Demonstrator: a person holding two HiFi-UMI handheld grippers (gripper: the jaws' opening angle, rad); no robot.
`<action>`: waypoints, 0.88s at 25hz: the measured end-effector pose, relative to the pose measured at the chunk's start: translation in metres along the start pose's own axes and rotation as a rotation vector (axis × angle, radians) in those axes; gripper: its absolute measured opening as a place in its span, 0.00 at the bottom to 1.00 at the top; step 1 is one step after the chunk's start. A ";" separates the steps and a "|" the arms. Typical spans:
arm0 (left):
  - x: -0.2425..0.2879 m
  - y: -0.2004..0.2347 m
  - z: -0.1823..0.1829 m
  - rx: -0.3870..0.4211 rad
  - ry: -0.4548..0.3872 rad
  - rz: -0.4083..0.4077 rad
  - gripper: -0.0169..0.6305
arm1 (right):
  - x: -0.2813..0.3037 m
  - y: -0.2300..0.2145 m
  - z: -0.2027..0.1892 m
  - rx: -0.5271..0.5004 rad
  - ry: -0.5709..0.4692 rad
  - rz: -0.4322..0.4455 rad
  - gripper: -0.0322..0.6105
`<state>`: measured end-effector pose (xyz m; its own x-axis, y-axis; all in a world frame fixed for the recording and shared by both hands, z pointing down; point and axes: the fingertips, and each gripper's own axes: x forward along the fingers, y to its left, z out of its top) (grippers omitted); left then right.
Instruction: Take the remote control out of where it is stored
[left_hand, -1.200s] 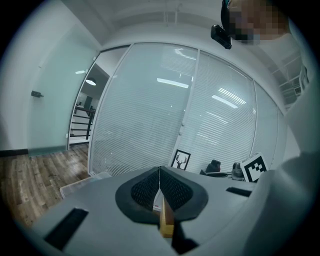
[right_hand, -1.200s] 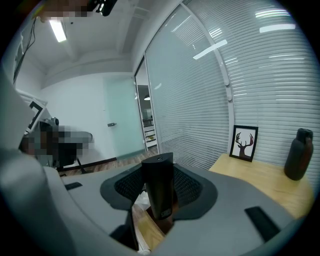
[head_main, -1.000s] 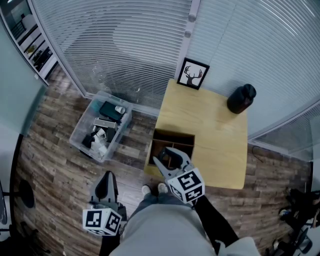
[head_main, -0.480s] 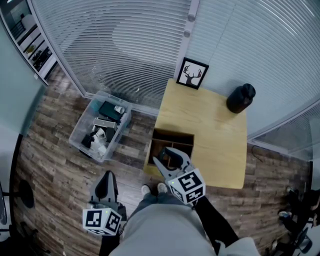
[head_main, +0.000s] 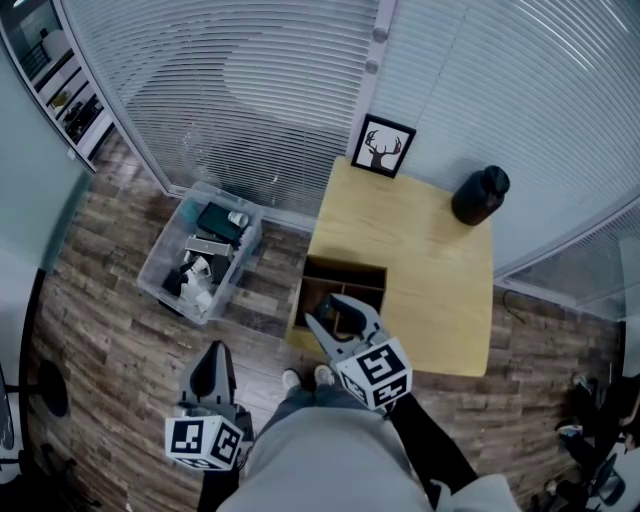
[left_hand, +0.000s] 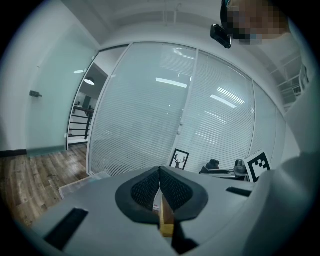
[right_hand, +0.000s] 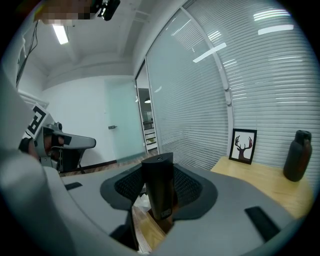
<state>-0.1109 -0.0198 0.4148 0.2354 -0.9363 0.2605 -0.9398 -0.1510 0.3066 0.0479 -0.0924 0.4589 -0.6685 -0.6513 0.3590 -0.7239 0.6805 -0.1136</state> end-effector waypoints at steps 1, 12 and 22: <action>0.000 0.000 0.000 0.001 0.001 0.000 0.04 | -0.001 0.000 0.000 0.000 -0.002 0.000 0.32; 0.004 -0.004 -0.001 0.001 0.005 -0.006 0.04 | -0.004 -0.005 0.007 0.019 -0.022 0.002 0.32; 0.005 -0.005 -0.002 0.001 0.003 -0.009 0.04 | -0.006 -0.008 0.006 0.032 -0.032 0.000 0.32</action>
<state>-0.1047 -0.0236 0.4162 0.2448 -0.9340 0.2602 -0.9377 -0.1599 0.3084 0.0565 -0.0957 0.4518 -0.6733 -0.6619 0.3295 -0.7285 0.6698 -0.1434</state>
